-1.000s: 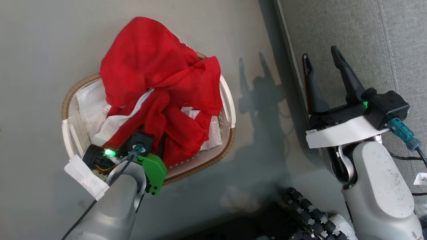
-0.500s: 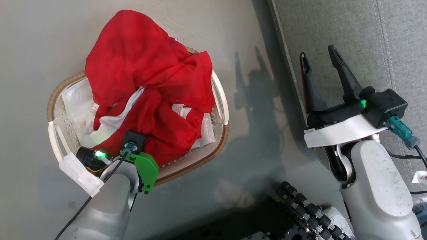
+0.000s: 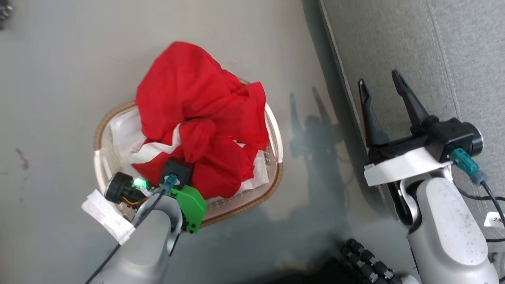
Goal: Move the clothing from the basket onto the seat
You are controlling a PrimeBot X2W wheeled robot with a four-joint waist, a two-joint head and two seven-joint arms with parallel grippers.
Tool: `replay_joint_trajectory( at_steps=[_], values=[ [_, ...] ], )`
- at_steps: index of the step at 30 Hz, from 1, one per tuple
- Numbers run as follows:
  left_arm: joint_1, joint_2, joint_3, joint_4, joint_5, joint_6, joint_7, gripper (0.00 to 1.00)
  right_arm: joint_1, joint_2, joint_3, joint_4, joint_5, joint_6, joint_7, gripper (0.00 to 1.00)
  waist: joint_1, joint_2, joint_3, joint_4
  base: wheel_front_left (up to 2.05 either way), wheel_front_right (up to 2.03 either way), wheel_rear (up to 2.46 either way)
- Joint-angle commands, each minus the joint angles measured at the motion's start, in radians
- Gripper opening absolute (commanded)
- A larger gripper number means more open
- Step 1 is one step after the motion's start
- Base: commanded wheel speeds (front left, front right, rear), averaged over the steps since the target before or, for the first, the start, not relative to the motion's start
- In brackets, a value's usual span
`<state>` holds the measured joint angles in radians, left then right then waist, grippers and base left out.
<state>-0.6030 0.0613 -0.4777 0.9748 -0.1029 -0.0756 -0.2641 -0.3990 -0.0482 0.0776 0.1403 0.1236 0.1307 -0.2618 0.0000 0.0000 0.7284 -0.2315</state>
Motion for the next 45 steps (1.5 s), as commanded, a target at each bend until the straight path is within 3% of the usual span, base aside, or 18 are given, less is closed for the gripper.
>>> replay_joint_trajectory(
  at_steps=[1,13,26,34,45],
  values=[
    [0.026,-0.001,-0.003,-0.022,-0.001,-0.007,-0.001,0.00,0.025,-0.004,-0.007,0.008,-0.016,0.000,-0.005,1.00,0.0000,0.0000,-0.107,0.068,0.00,0.00,0.00],
    [0.153,-0.006,-0.016,-0.260,-0.034,-0.039,-0.001,0.00,0.161,-0.004,-0.018,0.048,-0.086,0.000,-0.005,1.00,0.0000,0.0000,-0.408,0.171,0.00,0.00,0.00],
    [0.091,0.082,-0.131,-0.376,-0.041,-0.056,-0.001,0.00,0.310,-0.004,0.038,0.089,-0.106,0.000,-0.005,1.00,0.0000,0.0000,-0.670,0.203,0.00,0.00,0.00],
    [-0.031,0.143,-0.246,-0.378,-0.092,-0.056,-0.001,0.00,0.349,-0.004,0.086,0.095,-0.099,0.000,-0.005,1.00,0.0000,0.0000,-0.740,0.205,0.00,0.00,0.00],
    [-0.215,0.169,-0.363,-0.373,-0.151,-0.056,-0.001,0.00,0.327,-0.004,0.144,0.100,-0.096,0.000,-0.005,1.00,0.0000,0.0000,-0.766,0.215,0.00,0.00,0.00]
  ],
)
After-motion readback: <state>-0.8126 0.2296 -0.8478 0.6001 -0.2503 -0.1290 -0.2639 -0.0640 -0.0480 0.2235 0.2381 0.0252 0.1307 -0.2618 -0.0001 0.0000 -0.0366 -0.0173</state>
